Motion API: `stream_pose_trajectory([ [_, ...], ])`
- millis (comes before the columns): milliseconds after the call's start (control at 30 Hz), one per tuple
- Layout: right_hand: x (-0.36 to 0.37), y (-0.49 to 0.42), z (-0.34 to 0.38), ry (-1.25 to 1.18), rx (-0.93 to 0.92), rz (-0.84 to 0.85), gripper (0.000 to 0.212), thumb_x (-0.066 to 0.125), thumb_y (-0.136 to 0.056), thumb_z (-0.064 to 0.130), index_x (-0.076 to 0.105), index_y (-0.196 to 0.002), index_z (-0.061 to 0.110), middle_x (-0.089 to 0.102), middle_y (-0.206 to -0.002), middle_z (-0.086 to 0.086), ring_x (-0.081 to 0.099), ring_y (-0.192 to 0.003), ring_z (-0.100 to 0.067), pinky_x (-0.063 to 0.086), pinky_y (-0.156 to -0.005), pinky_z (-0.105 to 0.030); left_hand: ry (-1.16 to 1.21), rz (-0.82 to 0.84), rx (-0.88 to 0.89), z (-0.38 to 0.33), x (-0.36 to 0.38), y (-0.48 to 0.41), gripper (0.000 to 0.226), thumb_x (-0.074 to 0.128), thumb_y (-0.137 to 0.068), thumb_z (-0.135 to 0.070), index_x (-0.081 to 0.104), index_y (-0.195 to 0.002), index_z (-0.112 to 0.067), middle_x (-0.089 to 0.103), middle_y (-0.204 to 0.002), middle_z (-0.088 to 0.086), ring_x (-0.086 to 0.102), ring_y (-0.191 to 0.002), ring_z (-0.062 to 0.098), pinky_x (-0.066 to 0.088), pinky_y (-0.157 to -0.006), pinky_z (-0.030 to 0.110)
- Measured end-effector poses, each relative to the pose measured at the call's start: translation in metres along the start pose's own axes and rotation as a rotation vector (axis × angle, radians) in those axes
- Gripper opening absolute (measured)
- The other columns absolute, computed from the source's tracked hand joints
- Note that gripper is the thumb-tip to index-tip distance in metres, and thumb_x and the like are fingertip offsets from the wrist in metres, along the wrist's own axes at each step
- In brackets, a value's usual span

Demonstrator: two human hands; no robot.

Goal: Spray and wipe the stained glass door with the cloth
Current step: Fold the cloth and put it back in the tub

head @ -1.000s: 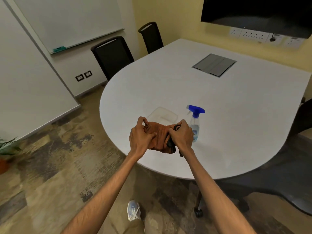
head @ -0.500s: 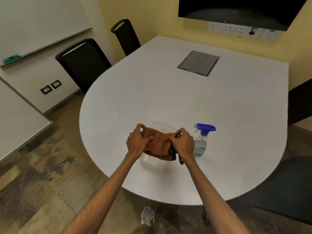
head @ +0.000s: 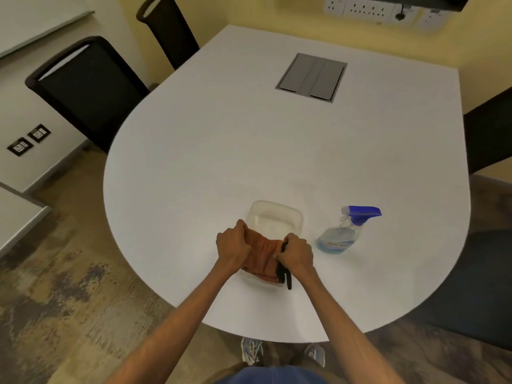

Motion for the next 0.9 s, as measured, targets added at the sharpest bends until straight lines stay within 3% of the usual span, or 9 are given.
stream_pose_trajectory([
  [100, 0.004, 0.001, 0.000, 0.170, -0.046, -0.093, 0.005, 0.056, -0.089, 0.013, 0.052, -0.087, 0.015, 0.069, -0.100, -0.006, 0.063, -0.089, -0.022, 0.036, -0.064, -0.028, -0.166, -0.024, 0.089, 0.001, 0.010, -0.004, 0.037, 0.057, -0.068, -0.004, 0.054, -0.104, -0.014, 0.064, -0.087, 0.004, 0.050, -0.097, 0.025, 0.027, -0.072, 0.032],
  [200, 0.015, -0.001, -0.007, 0.246, -0.065, -0.099, 0.013, 0.048, -0.093, 0.008, 0.046, -0.083, 0.017, 0.068, -0.101, -0.007, 0.063, -0.092, -0.022, 0.033, -0.066, -0.027, -0.293, -0.040, 0.145, 0.006, 0.022, -0.006, 0.034, 0.048, -0.070, 0.001, 0.055, -0.100, -0.015, 0.063, -0.093, 0.003, 0.047, -0.102, 0.025, 0.025, -0.073, 0.032],
  [333, 0.021, -0.008, -0.007, 0.311, -0.073, -0.059, 0.018, 0.044, -0.095, 0.003, 0.059, -0.089, 0.011, 0.068, -0.106, -0.009, 0.064, -0.097, -0.023, 0.036, -0.069, -0.027, -0.373, -0.027, 0.152, 0.010, 0.033, -0.008, 0.031, 0.049, -0.072, -0.002, 0.057, -0.099, -0.014, 0.055, -0.105, 0.006, 0.046, -0.107, 0.027, 0.026, -0.077, 0.034],
  [433, 0.024, -0.013, -0.007, 0.327, -0.092, -0.012, 0.020, 0.045, -0.091, -0.001, 0.049, -0.078, 0.014, 0.068, -0.106, -0.012, 0.065, -0.097, -0.026, 0.036, -0.067, -0.028, -0.430, -0.010, 0.154, 0.016, 0.035, -0.012, 0.027, 0.050, -0.072, -0.009, 0.060, -0.097, -0.013, 0.054, -0.110, 0.007, 0.044, -0.113, 0.029, 0.029, -0.081, 0.038],
  [600, 0.028, -0.017, -0.006, 0.360, -0.143, 0.001, 0.025, 0.042, -0.092, -0.003, 0.064, -0.101, 0.005, 0.067, -0.111, -0.014, 0.063, -0.102, -0.027, 0.036, -0.070, -0.029, -0.499, 0.047, 0.189, 0.016, 0.039, -0.019, 0.034, 0.049, -0.082, -0.015, 0.059, -0.114, -0.012, 0.052, -0.126, 0.009, 0.035, -0.132, 0.030, 0.032, -0.099, 0.044],
  [700, 0.026, -0.015, -0.004, 0.370, -0.168, 0.012, 0.020, 0.043, -0.091, -0.004, 0.061, -0.091, 0.005, 0.067, -0.110, -0.014, 0.064, -0.101, -0.028, 0.036, -0.070, -0.030, -0.522, 0.069, 0.209, 0.013, 0.040, -0.019, 0.033, 0.047, -0.086, -0.015, 0.058, -0.117, -0.012, 0.048, -0.134, 0.012, 0.027, -0.141, 0.031, 0.028, -0.106, 0.047],
  [800, 0.030, -0.012, -0.010, 0.349, -0.177, 0.007, 0.031, 0.042, -0.092, -0.001, 0.034, -0.068, 0.016, 0.067, -0.107, -0.013, 0.063, -0.098, -0.028, 0.034, -0.069, -0.030, -0.545, 0.088, 0.226, 0.017, 0.040, -0.020, 0.035, 0.045, -0.090, -0.014, 0.053, -0.124, -0.012, 0.036, -0.148, 0.017, 0.017, -0.148, 0.031, 0.021, -0.113, 0.051],
  [900, 0.032, -0.005, -0.015, 0.252, -0.188, -0.042, 0.015, 0.042, -0.092, 0.003, 0.045, -0.083, 0.015, 0.067, -0.103, -0.013, 0.062, -0.090, -0.029, 0.033, -0.067, -0.030, -0.568, 0.138, 0.217, 0.018, 0.041, -0.020, 0.043, 0.049, -0.093, -0.020, 0.043, -0.135, -0.012, 0.023, -0.157, 0.017, 0.010, -0.151, 0.030, 0.014, -0.117, 0.055],
])
Point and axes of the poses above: each hand's wrist, its own y-axis away from the middle knuckle, its own x-axis out of the palm, z = x × y, the point moved 1 cm from there along -y, towards the middle knuckle
